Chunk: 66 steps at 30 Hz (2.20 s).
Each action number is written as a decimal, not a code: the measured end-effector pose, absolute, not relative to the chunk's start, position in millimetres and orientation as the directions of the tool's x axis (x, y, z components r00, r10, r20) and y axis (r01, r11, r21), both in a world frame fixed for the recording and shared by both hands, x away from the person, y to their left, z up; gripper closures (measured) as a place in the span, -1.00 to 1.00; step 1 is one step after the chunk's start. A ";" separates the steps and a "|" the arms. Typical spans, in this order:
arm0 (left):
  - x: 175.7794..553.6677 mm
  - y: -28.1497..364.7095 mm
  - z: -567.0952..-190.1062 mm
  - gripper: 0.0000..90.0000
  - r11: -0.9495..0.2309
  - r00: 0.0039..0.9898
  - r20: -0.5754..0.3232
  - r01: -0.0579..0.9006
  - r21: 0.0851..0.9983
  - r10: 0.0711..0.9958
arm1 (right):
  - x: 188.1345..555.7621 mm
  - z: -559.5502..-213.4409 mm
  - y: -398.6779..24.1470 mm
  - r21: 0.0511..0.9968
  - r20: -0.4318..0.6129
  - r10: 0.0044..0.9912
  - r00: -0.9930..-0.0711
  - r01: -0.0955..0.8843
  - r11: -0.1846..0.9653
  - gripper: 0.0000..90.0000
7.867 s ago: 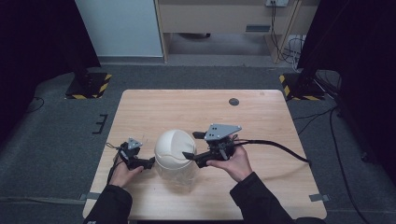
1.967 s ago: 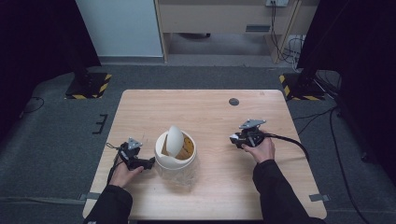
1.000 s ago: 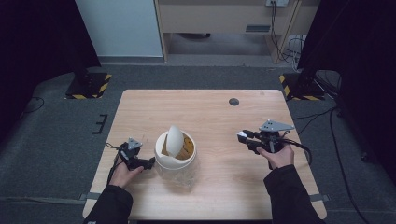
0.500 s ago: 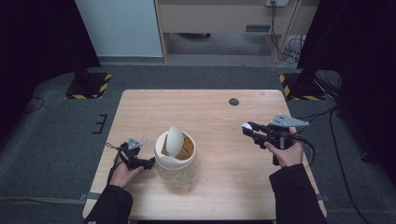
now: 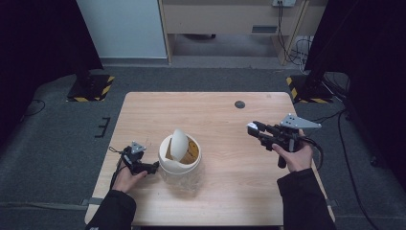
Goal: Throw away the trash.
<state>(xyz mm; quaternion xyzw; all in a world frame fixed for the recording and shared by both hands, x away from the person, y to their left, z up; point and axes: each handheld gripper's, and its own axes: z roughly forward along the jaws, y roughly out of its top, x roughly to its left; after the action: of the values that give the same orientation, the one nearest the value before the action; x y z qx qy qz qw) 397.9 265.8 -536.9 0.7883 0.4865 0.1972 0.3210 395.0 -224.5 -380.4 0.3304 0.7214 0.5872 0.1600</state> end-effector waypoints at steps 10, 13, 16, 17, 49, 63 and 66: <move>397.9 265.7 -536.9 -1.00 -0.320 0.449 -0.002 0.641 0.698 0.894 | 390.5 -372.2 -217.1 0.958 0.145 0.645 -0.751 0.268 0.097 0.42; 397.9 265.7 -536.8 -1.00 -0.321 0.449 -0.001 0.640 0.698 0.894 | 389.8 -369.2 -213.7 0.961 0.144 0.632 -0.761 0.260 0.094 0.42; 397.9 265.7 -536.9 -1.00 -0.320 0.449 -0.002 0.640 0.698 0.894 | 388.2 -365.6 -210.0 0.964 0.137 0.624 -0.769 0.248 0.094 0.42; 397.9 265.7 -536.8 -1.00 -0.321 0.449 -0.001 0.640 0.698 0.894 | 387.5 -364.1 -208.8 0.964 0.137 0.622 -0.771 0.248 0.095 0.42; 397.9 265.8 -536.9 -1.00 -0.320 0.449 -0.001 0.640 0.698 0.894 | 386.8 -360.0 -136.1 0.969 0.137 0.455 -0.880 0.213 0.122 0.43; 397.9 265.8 -536.9 -1.00 -0.320 0.449 -0.002 0.640 0.698 0.894 | 389.7 -375.9 -117.0 0.962 0.151 0.424 -0.893 0.231 0.143 0.44; 397.9 265.8 -536.9 -1.00 -0.320 0.449 -0.002 0.640 0.698 0.894 | 389.5 -380.4 -112.4 0.959 0.159 0.413 -0.897 0.239 0.149 0.44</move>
<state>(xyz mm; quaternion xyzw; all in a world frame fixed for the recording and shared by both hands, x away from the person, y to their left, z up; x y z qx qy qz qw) 397.9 265.8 -536.9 0.7882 0.4866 0.1972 0.3211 389.5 -112.4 -380.4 0.2161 0.7547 0.6155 0.0706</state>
